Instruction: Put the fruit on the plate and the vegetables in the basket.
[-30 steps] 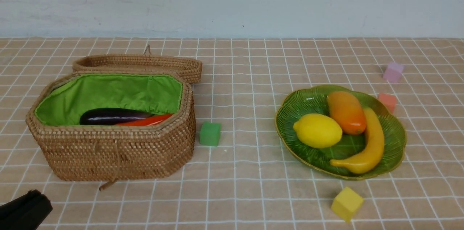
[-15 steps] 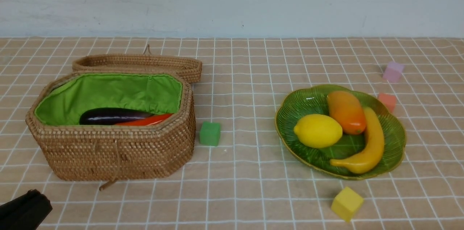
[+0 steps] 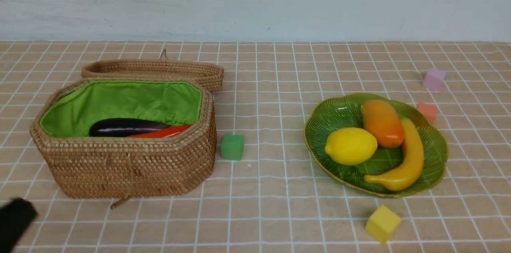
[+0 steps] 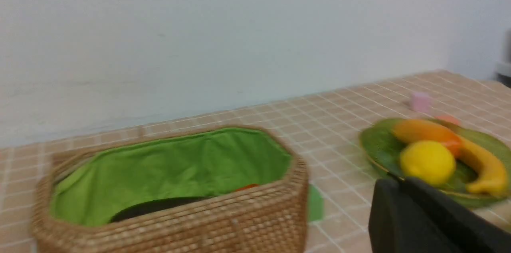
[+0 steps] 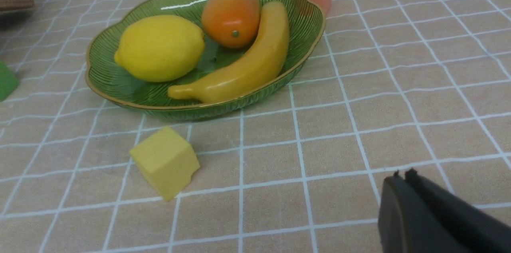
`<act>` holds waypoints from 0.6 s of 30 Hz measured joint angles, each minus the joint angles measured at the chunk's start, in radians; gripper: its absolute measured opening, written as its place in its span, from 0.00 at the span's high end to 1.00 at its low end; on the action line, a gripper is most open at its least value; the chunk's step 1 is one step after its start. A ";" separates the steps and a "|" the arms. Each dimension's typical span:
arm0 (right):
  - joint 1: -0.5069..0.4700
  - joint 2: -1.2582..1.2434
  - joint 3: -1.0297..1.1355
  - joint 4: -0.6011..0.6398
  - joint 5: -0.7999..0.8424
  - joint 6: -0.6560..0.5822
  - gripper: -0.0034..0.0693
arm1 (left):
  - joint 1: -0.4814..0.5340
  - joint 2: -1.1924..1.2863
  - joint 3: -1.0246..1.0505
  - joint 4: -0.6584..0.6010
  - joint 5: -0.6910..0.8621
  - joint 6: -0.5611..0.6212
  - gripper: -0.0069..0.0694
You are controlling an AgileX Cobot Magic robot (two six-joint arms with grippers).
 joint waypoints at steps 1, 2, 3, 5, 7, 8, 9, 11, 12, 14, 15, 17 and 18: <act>0.000 0.000 0.000 0.000 0.001 0.000 0.95 | 0.030 -0.018 0.030 0.084 -0.036 -0.112 0.93; 0.000 0.000 0.000 0.000 0.001 0.000 0.95 | 0.040 -0.022 0.042 0.118 -0.041 -0.156 0.93; 0.000 0.000 0.000 0.000 0.001 0.000 0.95 | 0.075 -0.051 0.085 0.232 -0.065 -0.303 0.93; 0.000 0.000 0.000 0.000 0.001 0.000 0.95 | 0.119 -0.098 0.156 0.363 -0.075 -0.491 0.93; 0.000 0.000 0.000 0.000 0.002 0.000 0.95 | 0.152 -0.110 0.196 0.419 -0.044 -0.610 0.93; 0.000 0.000 0.000 0.001 0.002 0.000 0.95 | 0.162 -0.111 0.200 0.440 -0.011 -0.659 0.93; 0.000 0.000 0.000 0.001 0.003 0.000 0.95 | 0.169 -0.111 0.202 0.455 0.029 -0.696 0.93; 0.000 0.000 0.000 0.001 0.003 0.000 0.94 | 0.171 -0.111 0.205 0.466 0.083 -0.726 0.93; 0.000 0.000 -0.001 0.001 0.003 0.000 0.94 | 0.173 -0.111 0.206 0.472 0.141 -0.743 0.93; 0.000 0.000 -0.001 0.001 0.003 0.000 0.94 | 0.173 -0.111 0.207 0.475 0.231 -0.755 0.93; 0.000 0.000 -0.001 0.001 0.004 0.000 0.94 | 0.173 -0.111 0.208 0.475 0.253 -0.759 0.93; 0.000 0.000 -0.001 0.001 0.006 0.000 0.94 | 0.173 -0.111 0.208 0.475 0.264 -0.760 0.93; 0.000 0.000 -0.001 0.001 0.006 0.000 0.93 | 0.173 -0.111 0.208 0.475 0.264 -0.760 0.93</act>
